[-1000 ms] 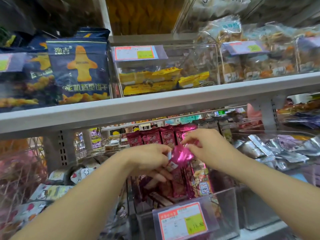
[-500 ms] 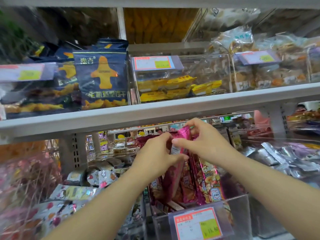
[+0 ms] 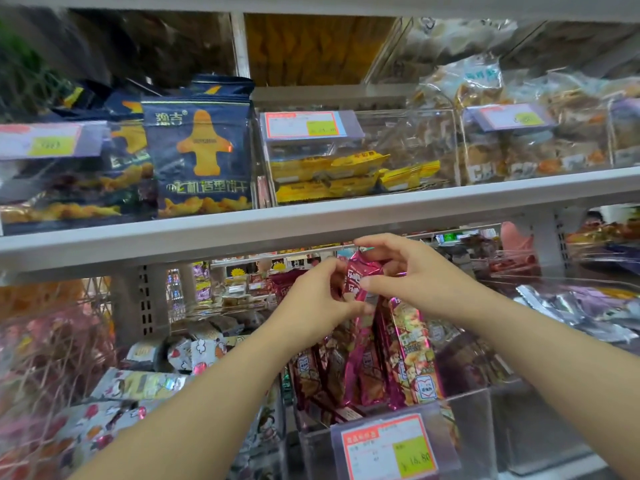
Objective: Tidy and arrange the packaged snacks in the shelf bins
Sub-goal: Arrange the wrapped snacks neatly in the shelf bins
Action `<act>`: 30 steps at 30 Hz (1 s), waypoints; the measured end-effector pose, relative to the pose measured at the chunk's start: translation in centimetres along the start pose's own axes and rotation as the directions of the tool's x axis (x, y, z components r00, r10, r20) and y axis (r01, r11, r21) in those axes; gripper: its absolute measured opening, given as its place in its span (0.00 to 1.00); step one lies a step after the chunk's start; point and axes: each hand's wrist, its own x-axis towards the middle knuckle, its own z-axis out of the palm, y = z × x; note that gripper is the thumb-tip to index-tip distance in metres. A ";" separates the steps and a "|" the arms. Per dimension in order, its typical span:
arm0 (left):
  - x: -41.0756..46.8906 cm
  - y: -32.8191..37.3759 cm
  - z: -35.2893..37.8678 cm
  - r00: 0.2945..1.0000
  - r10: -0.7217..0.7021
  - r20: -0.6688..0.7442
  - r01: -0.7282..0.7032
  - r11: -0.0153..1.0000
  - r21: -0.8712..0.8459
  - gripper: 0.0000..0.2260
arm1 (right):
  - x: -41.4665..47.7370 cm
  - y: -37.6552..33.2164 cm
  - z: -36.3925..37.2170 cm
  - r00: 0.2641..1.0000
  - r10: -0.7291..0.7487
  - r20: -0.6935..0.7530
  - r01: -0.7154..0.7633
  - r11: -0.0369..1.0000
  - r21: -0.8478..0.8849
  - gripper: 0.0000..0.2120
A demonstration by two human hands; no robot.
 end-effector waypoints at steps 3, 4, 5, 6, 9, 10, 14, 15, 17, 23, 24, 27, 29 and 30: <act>0.2 -0.1 0.7 1.000 0.007 0.008 -0.006 1.000 -0.021 0.20 | 0.1 0.6 -0.2 0.998 -0.035 -0.043 0.034 0.999 -0.025 0.18; 0.3 -0.2 0.8 1.000 0.006 -0.001 -0.006 0.999 -0.036 0.19 | 0.1 0.9 -0.2 0.997 -0.049 -0.056 0.047 0.998 -0.045 0.18; 0.4 -0.3 0.8 1.000 0.001 -0.009 -0.002 0.997 -0.074 0.17 | 0.2 1.1 -0.3 0.995 -0.068 -0.071 0.062 0.995 -0.073 0.18; 0.5 -0.4 0.8 1.000 -0.005 -0.013 0.003 0.992 -0.122 0.15 | 0.2 1.4 -0.3 0.993 -0.084 -0.088 0.075 0.992 -0.103 0.19; 1.0 -0.6 0.7 0.999 -0.026 0.024 0.030 0.984 -0.177 0.11 | 0.2 1.8 -0.2 0.988 -0.100 -0.115 0.084 0.988 -0.133 0.20; 1.1 -0.6 0.7 0.999 -0.035 0.041 0.042 0.985 -0.170 0.11 | 0.2 1.9 -0.2 0.987 -0.109 -0.118 0.092 0.985 -0.144 0.20; 1.4 -0.5 0.7 0.999 -0.041 0.025 0.045 0.987 -0.152 0.10 | 0.6 1.7 0.3 0.974 -0.181 -0.135 0.148 0.963 -0.225 0.22; 1.4 -0.5 0.8 0.999 -0.041 0.009 0.041 0.991 -0.127 0.09 | 0.8 1.7 0.5 0.974 -0.189 -0.125 0.153 0.955 -0.255 0.22; 1.5 -0.8 1.0 0.999 -0.045 -0.020 0.043 0.997 -0.069 0.07 | 1.1 1.9 0.8 0.975 -0.202 -0.093 0.163 0.933 -0.322 0.21; 1.6 -2.0 0.7 0.992 -0.117 0.052 0.109 0.986 0.129 0.16 | 2.2 2.9 1.7 0.992 -0.120 -0.037 0.069 0.769 -0.635 0.09; 1.6 -2.1 0.6 0.992 -0.107 0.063 0.096 0.983 0.157 0.16 | 2.4 2.8 1.8 0.989 -0.141 -0.032 0.077 0.701 -0.709 0.08; 1.6 -2.7 0.1 0.994 -0.079 0.073 0.060 0.971 0.229 0.16 | 2.8 2.7 2.1 0.986 -0.161 0.038 0.123 0.560 -0.819 0.10; 1.6 -3.1 -0.5 0.995 -0.065 0.078 0.043 0.966 0.257 0.18 | 2.7 2.9 2.5 0.989 -0.132 0.067 0.129 0.544 -0.829 0.14; 1.7 -3.4 -0.8 0.994 -0.060 0.090 0.034 0.964 0.265 0.19 | 2.5 2.9 2.7 0.990 -0.123 0.063 0.122 0.564 -0.817 0.15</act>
